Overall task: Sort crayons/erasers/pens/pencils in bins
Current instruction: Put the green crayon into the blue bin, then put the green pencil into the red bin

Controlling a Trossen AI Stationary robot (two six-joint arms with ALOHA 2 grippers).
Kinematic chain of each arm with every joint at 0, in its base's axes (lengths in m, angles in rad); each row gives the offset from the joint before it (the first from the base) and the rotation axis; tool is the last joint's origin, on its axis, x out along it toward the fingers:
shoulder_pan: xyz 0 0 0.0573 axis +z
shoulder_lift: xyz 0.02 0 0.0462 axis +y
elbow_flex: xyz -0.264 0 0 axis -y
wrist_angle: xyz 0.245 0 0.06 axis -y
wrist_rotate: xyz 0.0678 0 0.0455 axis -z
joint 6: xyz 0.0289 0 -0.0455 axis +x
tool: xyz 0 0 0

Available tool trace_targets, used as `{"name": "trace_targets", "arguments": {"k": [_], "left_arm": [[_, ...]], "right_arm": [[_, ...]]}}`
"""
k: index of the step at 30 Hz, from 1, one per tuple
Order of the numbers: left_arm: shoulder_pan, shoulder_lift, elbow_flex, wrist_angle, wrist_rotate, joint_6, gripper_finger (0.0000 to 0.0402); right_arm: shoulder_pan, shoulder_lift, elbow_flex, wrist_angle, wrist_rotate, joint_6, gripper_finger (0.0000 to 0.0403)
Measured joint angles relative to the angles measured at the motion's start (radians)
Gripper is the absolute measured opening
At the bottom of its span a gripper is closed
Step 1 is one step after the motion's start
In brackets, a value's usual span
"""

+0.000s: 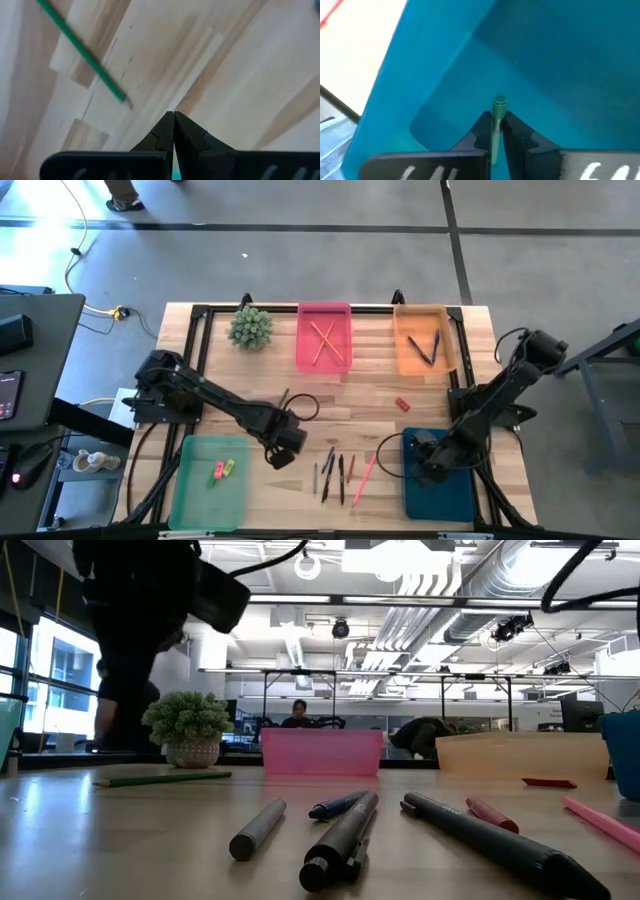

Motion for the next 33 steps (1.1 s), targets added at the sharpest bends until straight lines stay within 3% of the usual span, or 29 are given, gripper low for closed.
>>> {"name": "trace_targets", "arguments": {"k": [7,21,27,33], "left_arm": [[0.019,0.0,-0.013,0.045,0.002,0.025,0.0],[0.108,0.0,-0.013,0.043,0.077,0.052,0.0004],[0.134,0.0,-0.013,0.042,0.118,0.051,0.0048],[0.159,0.0,-0.013,0.035,0.104,0.057,0.0114]], "right_arm": [[0.0,0.013,-0.002,-0.024,-0.059,0.073,0.002],[0.0,0.008,-0.001,-0.035,-0.02,0.074,0.0137],[-0.001,-0.021,0.057,-0.144,0.105,0.045,0.0146],[-0.001,-0.06,0.167,-0.428,0.174,0.027,0.0145]]}}
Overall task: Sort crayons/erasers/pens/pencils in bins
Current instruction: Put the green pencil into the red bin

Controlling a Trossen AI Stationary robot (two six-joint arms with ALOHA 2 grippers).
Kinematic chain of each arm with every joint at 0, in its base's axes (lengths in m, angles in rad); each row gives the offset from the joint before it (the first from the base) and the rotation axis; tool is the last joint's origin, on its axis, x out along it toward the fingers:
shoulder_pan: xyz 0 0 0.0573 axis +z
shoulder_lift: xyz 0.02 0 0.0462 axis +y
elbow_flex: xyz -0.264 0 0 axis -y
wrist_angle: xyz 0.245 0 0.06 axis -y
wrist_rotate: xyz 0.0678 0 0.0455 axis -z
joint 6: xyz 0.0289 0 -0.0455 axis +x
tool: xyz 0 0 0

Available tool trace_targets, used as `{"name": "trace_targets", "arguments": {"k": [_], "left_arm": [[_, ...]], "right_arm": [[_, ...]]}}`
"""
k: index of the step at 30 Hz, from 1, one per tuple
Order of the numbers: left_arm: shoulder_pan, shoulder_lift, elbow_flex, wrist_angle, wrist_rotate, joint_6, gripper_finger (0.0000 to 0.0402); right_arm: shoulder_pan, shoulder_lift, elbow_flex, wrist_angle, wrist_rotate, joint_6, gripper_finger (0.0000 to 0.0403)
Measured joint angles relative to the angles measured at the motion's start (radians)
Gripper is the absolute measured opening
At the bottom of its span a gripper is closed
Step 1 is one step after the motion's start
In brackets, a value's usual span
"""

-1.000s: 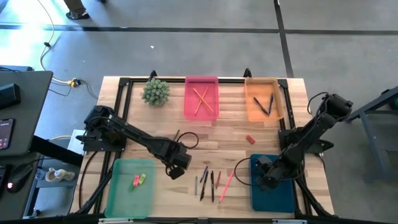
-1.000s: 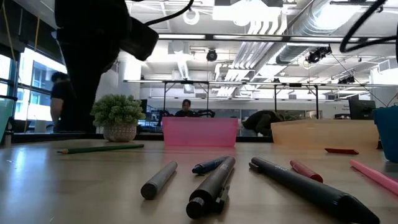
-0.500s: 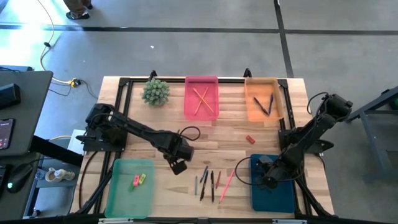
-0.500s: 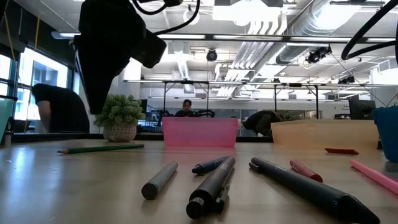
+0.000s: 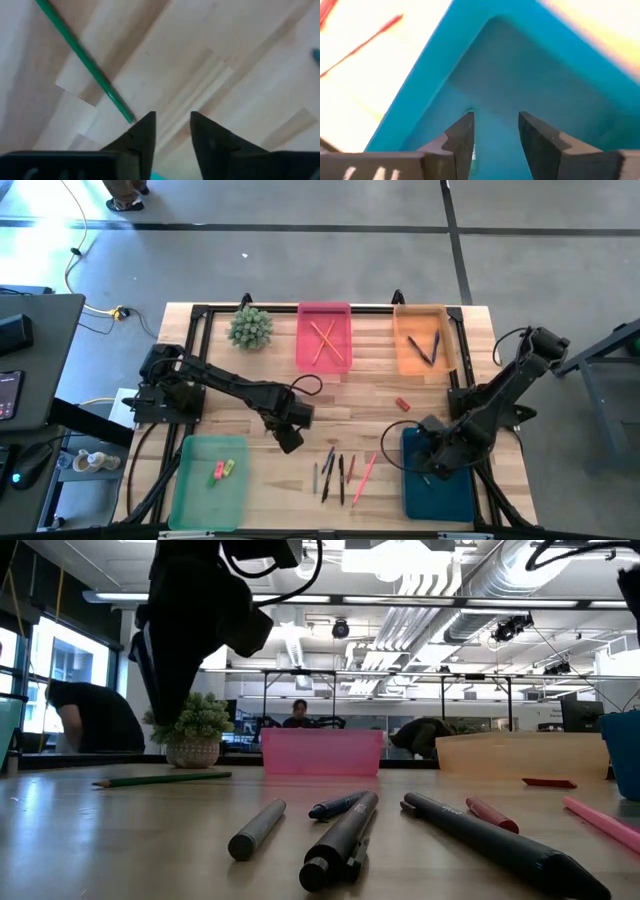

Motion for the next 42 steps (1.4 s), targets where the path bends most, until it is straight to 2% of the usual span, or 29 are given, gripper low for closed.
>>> {"name": "trace_targets", "arguments": {"k": [3,7,11,21,29,34,42], "left_arm": [[0.018,0.0,0.0,-0.038,-0.033,-0.007,0.0137],[0.043,0.0,0.0,-0.109,-0.058,-0.007,0.0146],[0.057,0.0,0.0,-0.111,-0.061,-0.007,0.0141],[0.067,-0.001,-0.008,-0.121,-0.102,0.009,0.0115],[0.089,-0.001,-0.158,0.037,-0.035,-0.035,0.0088],[0.094,-0.001,-0.178,0.159,-0.039,-0.06,0.0077],[0.123,-0.001,-0.179,0.16,-0.074,-0.076,0.0076]], "right_arm": [[-0.008,-0.009,0.062,-0.113,0.037,-0.014,0.0145],[-0.032,-0.013,0.125,-0.205,0.094,-0.062,0.0145],[-0.075,-0.013,0.16,-0.243,0.115,-0.143,0.0145],[-0.164,-0.013,0.168,-0.287,0.09,-0.279,0.0145],[-0.193,-0.013,0.167,-0.318,0.063,-0.329,0.0145],[-0.202,-0.013,0.167,-0.336,0.063,-0.33,0.0145],[-0.203,-0.013,0.167,-0.342,0.062,-0.355,0.0145]]}}
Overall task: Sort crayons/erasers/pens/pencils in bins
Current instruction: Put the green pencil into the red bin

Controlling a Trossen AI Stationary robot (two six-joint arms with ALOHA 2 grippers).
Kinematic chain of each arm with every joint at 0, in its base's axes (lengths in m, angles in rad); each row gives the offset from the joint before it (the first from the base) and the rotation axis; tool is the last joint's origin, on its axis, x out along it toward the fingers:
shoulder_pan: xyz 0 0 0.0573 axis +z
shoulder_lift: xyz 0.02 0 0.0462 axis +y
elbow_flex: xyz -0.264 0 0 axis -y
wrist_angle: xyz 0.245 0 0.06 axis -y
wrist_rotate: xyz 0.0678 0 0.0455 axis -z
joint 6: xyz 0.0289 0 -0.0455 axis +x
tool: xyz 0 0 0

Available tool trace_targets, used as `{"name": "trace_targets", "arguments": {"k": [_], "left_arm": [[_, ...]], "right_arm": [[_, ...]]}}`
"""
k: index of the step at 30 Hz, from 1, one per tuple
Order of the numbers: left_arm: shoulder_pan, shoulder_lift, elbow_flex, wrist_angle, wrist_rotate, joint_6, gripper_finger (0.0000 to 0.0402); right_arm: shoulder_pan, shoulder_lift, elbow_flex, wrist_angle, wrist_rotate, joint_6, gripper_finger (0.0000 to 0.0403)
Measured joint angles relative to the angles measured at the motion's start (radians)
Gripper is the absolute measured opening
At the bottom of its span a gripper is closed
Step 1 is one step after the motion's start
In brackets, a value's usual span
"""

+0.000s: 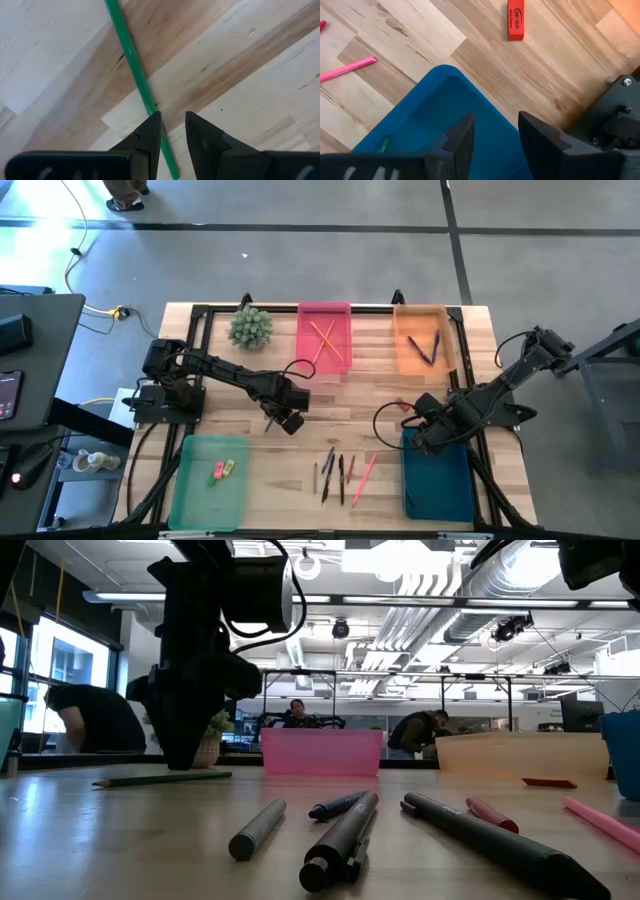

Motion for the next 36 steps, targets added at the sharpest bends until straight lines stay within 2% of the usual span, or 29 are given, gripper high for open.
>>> {"name": "trace_targets", "arguments": {"k": [4,9,18,24,33,36], "left_arm": [[0.004,0.0,0.0,0.0,-0.007,-0.002,0.0076],[0.009,0.0,-0.009,0.0,-0.062,-0.024,0.0076],[0.026,-0.006,-0.091,0.063,-0.029,-0.04,0.0076],[0.029,-0.005,-0.097,0.071,-0.014,-0.04,0.0074],[0.038,-0.002,-0.097,0.068,-0.001,-0.026,0.001],[0.038,-0.002,-0.098,0.068,0.01,-0.025,0.0008]], "right_arm": [[0.0,0.0,0.0,0.0,0.0,0.0,0.0145],[0.0,0.0,0.0,0.0,0.0,0.0,0.0145],[-0.012,0.0,0.0,-0.017,-0.001,-0.027,0.0145],[-0.058,-0.009,-0.001,-0.029,-0.005,-0.081,0.0145],[-0.158,-0.075,-0.001,-0.029,0.023,-0.139,0.0145],[-0.185,-0.104,-0.001,-0.028,0.039,-0.164,0.0145]]}}
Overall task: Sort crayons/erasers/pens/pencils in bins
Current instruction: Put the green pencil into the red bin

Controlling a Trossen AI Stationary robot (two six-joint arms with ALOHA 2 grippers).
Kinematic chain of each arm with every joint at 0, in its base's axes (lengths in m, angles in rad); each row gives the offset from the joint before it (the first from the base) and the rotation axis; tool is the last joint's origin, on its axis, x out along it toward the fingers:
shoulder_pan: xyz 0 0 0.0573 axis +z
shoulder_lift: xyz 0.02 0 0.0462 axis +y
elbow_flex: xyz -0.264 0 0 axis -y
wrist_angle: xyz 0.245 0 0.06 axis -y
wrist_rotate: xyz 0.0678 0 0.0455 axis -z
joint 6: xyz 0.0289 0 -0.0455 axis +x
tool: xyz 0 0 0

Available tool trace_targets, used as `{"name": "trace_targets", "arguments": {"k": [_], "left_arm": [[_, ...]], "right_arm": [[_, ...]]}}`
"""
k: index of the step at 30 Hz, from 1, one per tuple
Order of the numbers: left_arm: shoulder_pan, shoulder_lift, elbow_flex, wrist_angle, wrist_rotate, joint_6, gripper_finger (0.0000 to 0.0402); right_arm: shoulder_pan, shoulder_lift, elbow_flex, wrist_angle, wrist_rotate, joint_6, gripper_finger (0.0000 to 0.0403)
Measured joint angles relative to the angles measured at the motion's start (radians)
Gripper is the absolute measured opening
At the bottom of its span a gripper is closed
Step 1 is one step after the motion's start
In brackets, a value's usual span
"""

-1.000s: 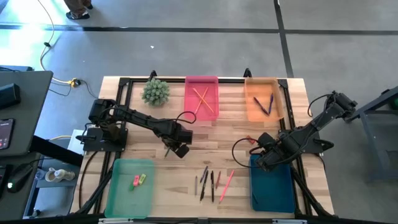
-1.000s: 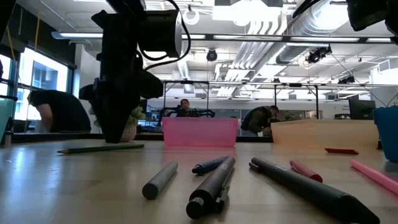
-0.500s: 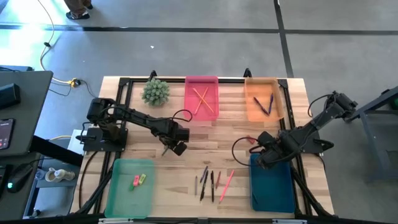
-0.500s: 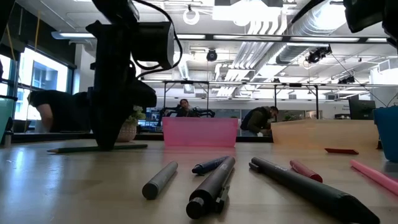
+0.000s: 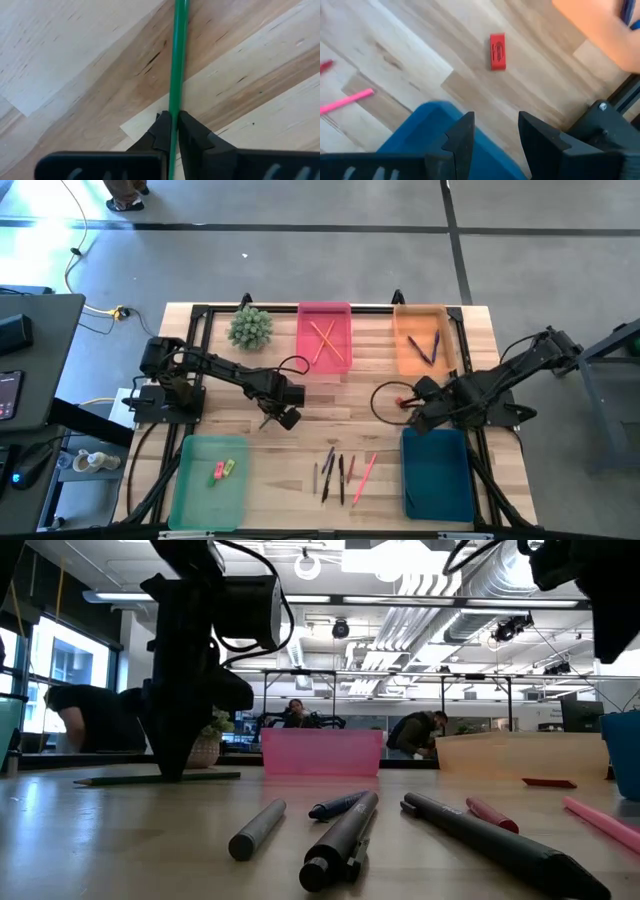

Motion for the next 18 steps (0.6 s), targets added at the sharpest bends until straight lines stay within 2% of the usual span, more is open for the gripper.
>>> {"name": "trace_targets", "arguments": {"k": [13,18], "left_arm": [[0.0,0.007,0.039,-0.016,0.046,0.015,0.0006],[-0.006,0.01,0.069,0.007,0.105,0.033,0.0006]], "right_arm": [[-0.076,-0.11,0.0,0.005,0.047,-0.124,0.0145],[-0.092,-0.131,0.0,0.005,0.064,-0.159,0.0145]]}}
